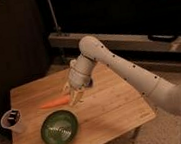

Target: Place the pepper in the ceramic bowl

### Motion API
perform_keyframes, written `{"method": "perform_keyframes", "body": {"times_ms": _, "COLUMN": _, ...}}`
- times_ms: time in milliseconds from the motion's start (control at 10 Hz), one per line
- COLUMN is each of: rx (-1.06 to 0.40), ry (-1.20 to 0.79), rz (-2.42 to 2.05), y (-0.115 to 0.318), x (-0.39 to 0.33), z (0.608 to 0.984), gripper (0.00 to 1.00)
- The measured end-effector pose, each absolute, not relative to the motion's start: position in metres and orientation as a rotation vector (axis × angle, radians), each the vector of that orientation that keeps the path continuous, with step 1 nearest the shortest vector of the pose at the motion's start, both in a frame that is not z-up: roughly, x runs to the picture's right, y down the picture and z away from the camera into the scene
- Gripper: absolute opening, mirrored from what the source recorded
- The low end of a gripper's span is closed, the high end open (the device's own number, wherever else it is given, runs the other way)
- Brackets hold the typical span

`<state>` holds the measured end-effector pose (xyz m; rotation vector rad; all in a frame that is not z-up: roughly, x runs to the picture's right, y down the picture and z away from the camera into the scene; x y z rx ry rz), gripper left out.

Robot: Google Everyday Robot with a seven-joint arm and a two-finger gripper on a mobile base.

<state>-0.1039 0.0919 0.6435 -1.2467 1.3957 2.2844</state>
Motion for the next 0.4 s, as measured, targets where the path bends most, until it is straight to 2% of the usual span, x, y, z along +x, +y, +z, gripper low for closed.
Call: {"method": "perform_keyframes", "body": {"times_ms": 400, "rx": -1.289, "ry": 1.464, "rz": 2.245, "y": 0.0952, "x": -0.1047, "z": 0.6372, "gripper": 0.80}}
